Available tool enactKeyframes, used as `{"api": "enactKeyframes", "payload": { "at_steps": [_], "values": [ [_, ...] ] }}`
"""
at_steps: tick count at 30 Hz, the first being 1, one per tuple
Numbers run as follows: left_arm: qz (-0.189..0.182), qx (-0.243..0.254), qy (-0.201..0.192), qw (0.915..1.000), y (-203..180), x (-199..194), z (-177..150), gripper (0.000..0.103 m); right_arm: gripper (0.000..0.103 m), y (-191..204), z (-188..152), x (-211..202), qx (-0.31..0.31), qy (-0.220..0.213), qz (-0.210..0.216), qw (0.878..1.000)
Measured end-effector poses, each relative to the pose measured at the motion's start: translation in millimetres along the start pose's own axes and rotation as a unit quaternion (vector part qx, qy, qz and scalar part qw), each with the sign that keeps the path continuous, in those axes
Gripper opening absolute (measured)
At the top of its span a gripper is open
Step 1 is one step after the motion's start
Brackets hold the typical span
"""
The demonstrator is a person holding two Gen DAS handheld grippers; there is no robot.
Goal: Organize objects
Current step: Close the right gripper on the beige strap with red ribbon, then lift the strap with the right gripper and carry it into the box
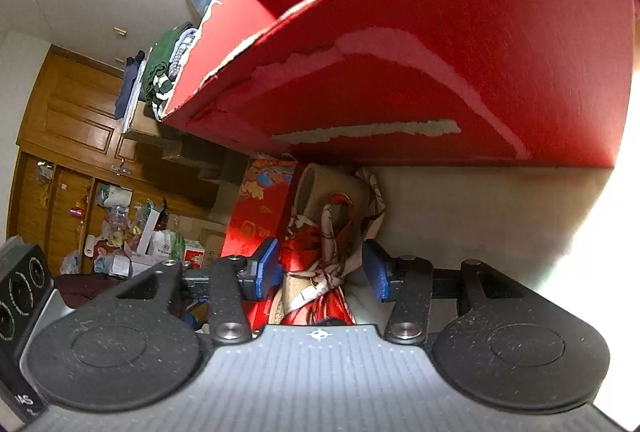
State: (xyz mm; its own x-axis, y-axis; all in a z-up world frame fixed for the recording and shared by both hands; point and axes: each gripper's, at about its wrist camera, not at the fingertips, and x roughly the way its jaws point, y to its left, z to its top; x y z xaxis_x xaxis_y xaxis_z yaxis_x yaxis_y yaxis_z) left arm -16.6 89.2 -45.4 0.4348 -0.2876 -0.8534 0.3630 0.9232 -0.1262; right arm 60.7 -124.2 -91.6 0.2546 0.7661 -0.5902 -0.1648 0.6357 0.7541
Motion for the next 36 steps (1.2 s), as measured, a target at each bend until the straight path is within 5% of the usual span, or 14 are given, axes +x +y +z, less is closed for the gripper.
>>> {"api": "enactKeyframes", "payload": {
  "at_steps": [8,15,26,31,33,36],
  "values": [
    [-0.075,0.016,-0.008,0.9970,-17.9,-2.8,-1.3,0.066,0.051,-1.4,5.3,-1.0,-0.011,0.021,-0.027,0.999],
    [-0.095,-0.004,0.002,0.9954,-6.0,-4.7,0.6,0.064,0.049,-4.3,3.6,4.0,-0.017,0.032,-0.041,0.999],
    [-0.029,0.007,0.023,0.9993,-5.6,12.0,4.0,0.067,0.048,-13.3,4.4,5.2,0.011,0.033,-0.020,0.999],
    [-0.009,0.007,0.056,0.9984,-3.9,30.1,2.0,0.058,0.047,-12.9,4.2,7.0,0.017,0.041,-0.011,0.999],
    [-0.002,0.012,0.059,0.9982,-5.5,31.5,1.8,0.055,0.035,-14.8,2.6,8.0,0.023,0.044,-0.012,0.999],
    [-0.001,0.019,0.064,0.9978,-8.8,30.7,3.0,0.053,0.031,-17.3,0.6,3.6,0.036,0.045,-0.005,0.998]
  ]
}}
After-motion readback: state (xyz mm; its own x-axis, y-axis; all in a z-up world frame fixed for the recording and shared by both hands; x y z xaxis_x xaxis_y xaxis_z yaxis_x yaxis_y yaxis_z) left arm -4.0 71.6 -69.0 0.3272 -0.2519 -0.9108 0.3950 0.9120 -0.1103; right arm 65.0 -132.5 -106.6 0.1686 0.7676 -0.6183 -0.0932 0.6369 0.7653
